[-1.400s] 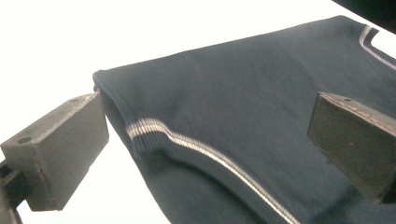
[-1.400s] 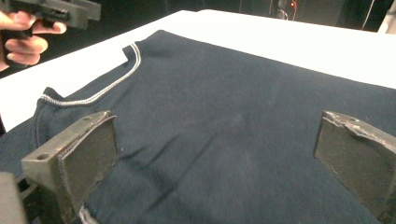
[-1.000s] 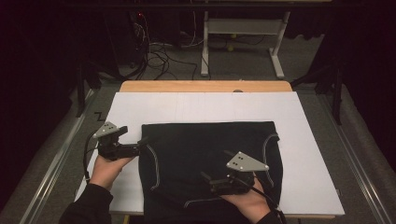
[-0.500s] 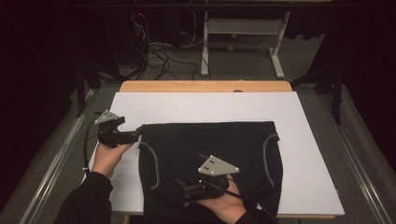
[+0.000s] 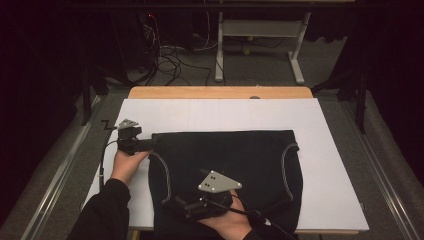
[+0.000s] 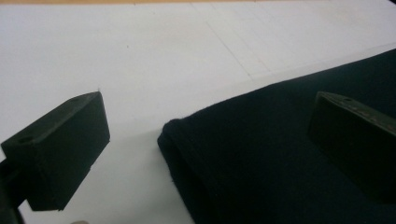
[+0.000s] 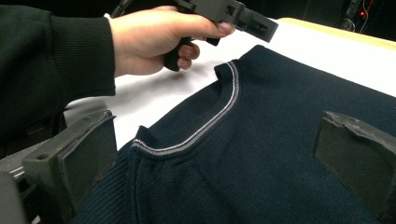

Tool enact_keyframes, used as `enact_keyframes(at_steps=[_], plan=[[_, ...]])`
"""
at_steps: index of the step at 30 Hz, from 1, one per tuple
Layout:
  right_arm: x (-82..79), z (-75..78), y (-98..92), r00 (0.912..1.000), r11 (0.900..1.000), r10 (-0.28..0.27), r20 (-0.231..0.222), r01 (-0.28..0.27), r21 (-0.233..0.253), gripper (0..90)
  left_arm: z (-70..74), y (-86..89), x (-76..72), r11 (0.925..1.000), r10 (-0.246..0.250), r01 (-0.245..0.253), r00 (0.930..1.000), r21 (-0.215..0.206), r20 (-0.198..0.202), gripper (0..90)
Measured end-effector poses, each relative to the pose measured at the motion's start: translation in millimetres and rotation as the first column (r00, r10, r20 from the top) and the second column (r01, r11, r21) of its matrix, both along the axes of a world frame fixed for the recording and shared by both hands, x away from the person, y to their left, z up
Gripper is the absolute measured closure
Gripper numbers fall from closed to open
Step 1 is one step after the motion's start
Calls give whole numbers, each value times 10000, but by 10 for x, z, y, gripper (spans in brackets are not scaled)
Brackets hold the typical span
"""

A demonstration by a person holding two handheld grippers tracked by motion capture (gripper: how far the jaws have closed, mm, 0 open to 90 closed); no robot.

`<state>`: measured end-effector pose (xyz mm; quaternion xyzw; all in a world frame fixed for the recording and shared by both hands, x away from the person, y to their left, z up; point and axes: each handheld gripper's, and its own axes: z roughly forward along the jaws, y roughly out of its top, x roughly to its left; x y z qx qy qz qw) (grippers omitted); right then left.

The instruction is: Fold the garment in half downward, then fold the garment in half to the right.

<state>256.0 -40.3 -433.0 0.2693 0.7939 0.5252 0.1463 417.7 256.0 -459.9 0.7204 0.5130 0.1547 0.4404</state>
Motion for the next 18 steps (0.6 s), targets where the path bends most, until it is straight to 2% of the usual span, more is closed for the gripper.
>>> enact_keyframes(at_steps=[3,8,11,14,16,18], plan=[[-6,-19,14,10000,10000,10,-50,-10,2,1,-45,5,24,9999,73,-77,9995,-123,-323,0],[-25,-34,31,9999,10000,91,-49,-91,-27,1,-66,-39,32,10000,69,-68,9997,38,-235,0],[-27,-40,40,9999,9999,103,-48,-103,-30,1,-91,-54,54,9999,118,-115,9993,80,-342,0],[-35,-38,51,9999,9999,157,-26,-158,-62,1,-147,-44,87,9997,186,-175,9974,168,-694,0],[-43,-43,64,9998,9998,172,-43,-172,-76,1,-177,-23,108,9998,207,-200,9944,81,-1034,3],[-51,-53,78,9998,9998,189,-72,-190,-86,1,-172,-29,108,9997,226,-215,9942,120,-1051,30]])
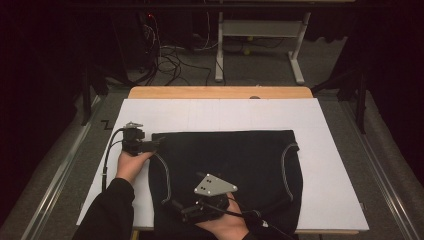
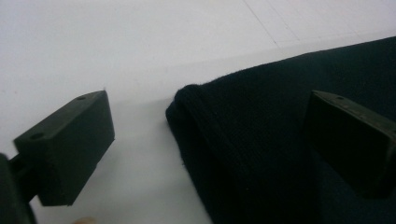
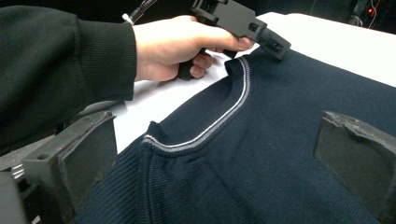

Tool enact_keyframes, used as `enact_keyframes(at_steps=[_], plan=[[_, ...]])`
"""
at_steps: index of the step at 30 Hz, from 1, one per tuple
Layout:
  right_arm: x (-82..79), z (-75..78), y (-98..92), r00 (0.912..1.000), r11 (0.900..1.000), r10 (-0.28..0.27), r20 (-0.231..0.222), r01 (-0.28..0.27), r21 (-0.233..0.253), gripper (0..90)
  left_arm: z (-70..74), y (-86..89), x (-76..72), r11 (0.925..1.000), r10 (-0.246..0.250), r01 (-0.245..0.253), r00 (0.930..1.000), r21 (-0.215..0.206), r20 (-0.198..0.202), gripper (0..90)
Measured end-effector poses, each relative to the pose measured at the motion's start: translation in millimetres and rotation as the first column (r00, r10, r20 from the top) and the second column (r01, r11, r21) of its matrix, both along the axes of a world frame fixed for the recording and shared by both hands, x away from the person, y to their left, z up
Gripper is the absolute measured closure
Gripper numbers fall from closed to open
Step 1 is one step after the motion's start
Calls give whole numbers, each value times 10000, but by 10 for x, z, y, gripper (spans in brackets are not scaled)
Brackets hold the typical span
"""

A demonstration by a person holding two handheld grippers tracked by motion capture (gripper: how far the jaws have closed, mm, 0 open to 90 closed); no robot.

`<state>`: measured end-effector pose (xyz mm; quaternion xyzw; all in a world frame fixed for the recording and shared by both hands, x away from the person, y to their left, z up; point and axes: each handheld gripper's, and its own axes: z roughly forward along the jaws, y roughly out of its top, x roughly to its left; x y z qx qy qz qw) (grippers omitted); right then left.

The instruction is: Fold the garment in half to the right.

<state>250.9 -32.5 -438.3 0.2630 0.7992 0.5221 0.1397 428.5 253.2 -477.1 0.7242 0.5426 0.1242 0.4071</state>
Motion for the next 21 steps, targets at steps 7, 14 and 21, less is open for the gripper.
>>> enact_keyframes(at_steps=[7,14,21], plan=[[-28,-60,73,9994,9994,288,-181,-292,-199,5,-37,-89,10,9991,-306,319,9985,286,-454,247],[-40,-119,134,9984,9986,418,-392,-430,-316,10,-41,-207,-31,9905,427,-396,9989,1317,-206,404],[-58,-130,187,9970,9966,620,-462,-644,-514,39,-55,-169,-56,9981,17,1,9996,623,-298,671]])
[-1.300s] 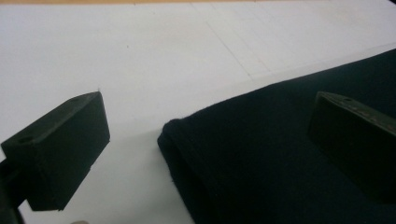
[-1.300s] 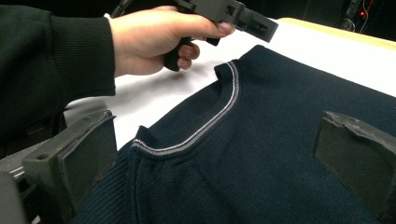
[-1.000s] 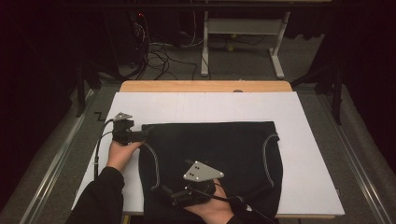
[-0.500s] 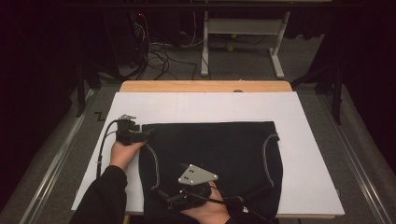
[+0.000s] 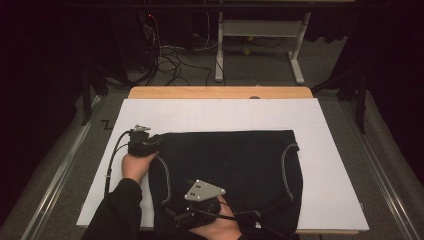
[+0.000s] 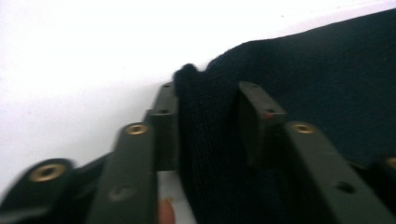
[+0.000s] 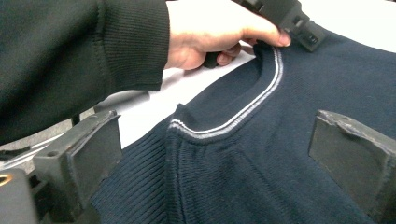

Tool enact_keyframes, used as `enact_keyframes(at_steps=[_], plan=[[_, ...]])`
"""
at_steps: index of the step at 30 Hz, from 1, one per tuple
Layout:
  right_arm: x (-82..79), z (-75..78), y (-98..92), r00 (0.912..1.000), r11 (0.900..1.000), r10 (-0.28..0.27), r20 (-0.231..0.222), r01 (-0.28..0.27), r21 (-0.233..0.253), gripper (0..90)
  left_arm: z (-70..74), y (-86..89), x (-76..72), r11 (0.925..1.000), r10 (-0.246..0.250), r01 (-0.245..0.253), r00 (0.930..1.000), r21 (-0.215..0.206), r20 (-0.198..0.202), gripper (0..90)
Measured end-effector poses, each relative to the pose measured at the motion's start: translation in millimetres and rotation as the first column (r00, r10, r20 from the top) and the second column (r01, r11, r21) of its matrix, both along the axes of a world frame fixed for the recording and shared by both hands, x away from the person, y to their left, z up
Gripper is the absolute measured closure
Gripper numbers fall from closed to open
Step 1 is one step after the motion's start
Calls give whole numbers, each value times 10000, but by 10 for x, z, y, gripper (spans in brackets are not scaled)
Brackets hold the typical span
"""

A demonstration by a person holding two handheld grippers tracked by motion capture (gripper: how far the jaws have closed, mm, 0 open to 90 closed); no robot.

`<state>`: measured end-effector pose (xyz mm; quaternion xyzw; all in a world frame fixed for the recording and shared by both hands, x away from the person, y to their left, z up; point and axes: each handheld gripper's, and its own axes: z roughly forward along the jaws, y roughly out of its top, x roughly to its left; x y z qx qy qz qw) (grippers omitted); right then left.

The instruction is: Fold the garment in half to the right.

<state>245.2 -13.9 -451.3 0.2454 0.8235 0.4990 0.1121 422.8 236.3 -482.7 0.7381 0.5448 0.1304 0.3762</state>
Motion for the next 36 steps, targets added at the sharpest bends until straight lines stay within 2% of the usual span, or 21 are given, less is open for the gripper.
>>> enact_keyframes(at_steps=[3,10,14,18,23,29,36], plan=[[-22,3,58,9998,9997,220,-11,-220,-120,64,-4,14,-3,9998,-104,103,9999,-156,-24,717],[-96,-52,235,9968,9949,778,-205,-789,-628,125,-5,6,-17,9999,-129,130,9999,-81,62,724],[-116,-109,331,9958,9920,823,-400,-857,-929,148,-4,-2,-27,9999,-136,136,9998,-14,111,724],[-114,-193,441,9950,9860,781,-622,-863,-1429,160,-5,-2,-30,9999,-132,132,9999,-49,100,724],[-126,-223,526,9957,9775,674,-629,-786,-1958,191,-7,6,-26,9998,-118,118,9999,-141,63,724],[-179,-281,617,9933,9695,593,-994,-810,-2312,205,-8,6,-27,9998,-117,118,9999,-143,68,724],[-219,-312,668,9980,9608,149,-618,-314,-2753,260,-8,9,-25,9998,-119,120,9999,-164,53,723]])
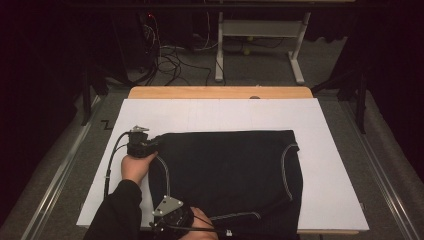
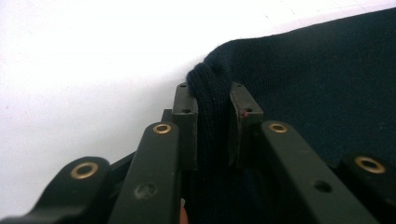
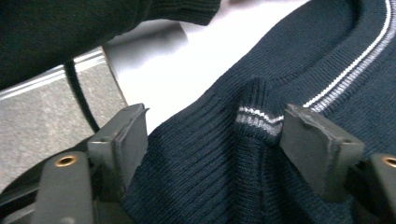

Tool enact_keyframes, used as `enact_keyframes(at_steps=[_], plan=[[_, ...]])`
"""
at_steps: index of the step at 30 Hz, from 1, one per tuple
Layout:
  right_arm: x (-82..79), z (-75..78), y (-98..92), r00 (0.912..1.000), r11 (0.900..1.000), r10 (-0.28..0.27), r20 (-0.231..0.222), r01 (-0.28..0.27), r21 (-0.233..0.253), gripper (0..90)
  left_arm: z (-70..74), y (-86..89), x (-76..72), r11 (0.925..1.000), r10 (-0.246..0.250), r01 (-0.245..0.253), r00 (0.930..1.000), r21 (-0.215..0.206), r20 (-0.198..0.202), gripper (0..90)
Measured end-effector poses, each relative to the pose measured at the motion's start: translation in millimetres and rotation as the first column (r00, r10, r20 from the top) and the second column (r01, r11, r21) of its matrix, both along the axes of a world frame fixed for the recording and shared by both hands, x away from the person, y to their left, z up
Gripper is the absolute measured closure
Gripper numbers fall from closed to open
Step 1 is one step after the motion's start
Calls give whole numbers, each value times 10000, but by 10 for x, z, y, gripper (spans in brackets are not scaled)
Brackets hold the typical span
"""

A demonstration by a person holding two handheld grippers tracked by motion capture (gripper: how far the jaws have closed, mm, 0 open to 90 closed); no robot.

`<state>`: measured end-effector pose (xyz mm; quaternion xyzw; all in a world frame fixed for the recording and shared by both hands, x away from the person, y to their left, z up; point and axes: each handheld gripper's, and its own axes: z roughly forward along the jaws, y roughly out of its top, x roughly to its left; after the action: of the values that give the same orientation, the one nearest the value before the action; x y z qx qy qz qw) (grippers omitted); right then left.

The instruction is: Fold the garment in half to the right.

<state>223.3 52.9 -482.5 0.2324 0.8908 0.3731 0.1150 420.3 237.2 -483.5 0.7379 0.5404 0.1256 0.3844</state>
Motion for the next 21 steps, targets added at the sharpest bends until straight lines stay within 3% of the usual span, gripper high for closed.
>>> enact_keyframes(at_steps=[12,21], plan=[[0,12,27,9986,9987,-367,371,379,-327,424,2,-11,-6,10000,16,-17,10000,98,37,722],[50,50,-34,9971,9963,-730,222,740,-441,665,1,-9,-4,10000,30,-30,10000,66,16,722]])
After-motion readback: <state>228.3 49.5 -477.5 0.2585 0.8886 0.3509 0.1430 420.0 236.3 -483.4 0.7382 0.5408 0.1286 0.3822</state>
